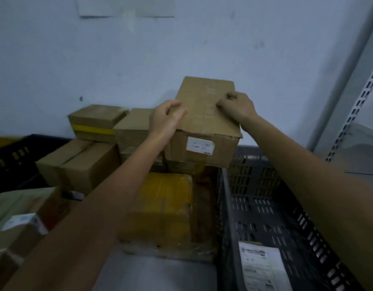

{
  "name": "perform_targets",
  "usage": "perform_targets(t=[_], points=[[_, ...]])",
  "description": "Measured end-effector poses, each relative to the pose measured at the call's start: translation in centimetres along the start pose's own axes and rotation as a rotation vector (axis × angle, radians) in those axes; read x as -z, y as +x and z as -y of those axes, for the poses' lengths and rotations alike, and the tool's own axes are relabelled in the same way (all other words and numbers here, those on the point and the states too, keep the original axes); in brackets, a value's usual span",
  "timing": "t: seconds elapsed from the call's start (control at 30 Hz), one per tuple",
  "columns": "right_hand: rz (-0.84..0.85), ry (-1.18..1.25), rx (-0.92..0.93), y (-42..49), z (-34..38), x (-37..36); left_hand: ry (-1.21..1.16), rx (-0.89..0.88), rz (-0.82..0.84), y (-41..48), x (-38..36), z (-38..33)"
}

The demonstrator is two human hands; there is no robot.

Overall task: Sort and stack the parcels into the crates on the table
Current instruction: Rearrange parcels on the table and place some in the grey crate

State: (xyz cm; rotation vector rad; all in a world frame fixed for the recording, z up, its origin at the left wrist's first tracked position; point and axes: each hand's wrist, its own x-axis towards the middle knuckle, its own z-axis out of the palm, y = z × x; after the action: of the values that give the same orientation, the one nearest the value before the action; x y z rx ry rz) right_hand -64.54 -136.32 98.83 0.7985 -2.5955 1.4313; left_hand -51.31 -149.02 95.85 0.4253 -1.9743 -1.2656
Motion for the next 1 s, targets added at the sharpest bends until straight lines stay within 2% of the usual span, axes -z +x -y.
perform_targets(t=[0.13,0.27,0.33,0.43,0.67,0.83,1.0], points=[[0.055,-0.038,-0.008,-0.9,0.6,-3.9,0.135,0.034,0.032,-0.3,2.3,3.0],[0.187,-0.251,-0.047,-1.9,-1.5,-6.8,0.4,0.18,0.287,-1.5,2.2,6.5],[0.222,-0.258,-0.054,-2.2,-2.6,-7.4,0.424,0.206,0.33,-2.1,1.6,7.5],[0.193,-0.226,-0.04,-2.2,-2.9,-7.3,0.498,0.136,0.276,-2.0,1.1,8.0],[0.036,-0.057,0.08,-2.1,-4.3,-6.1,0.596,-0.17,0.143,-2.5,-0.7,6.3],[0.015,-0.099,0.137,-2.6,-7.3,-3.1,0.538,-0.361,0.194,-3.8,-4.5,3.9],[-0.02,-0.084,0.063,-3.7,-11.6,1.2,0.448,-0.399,0.346,-6.7,-9.4,3.1]])
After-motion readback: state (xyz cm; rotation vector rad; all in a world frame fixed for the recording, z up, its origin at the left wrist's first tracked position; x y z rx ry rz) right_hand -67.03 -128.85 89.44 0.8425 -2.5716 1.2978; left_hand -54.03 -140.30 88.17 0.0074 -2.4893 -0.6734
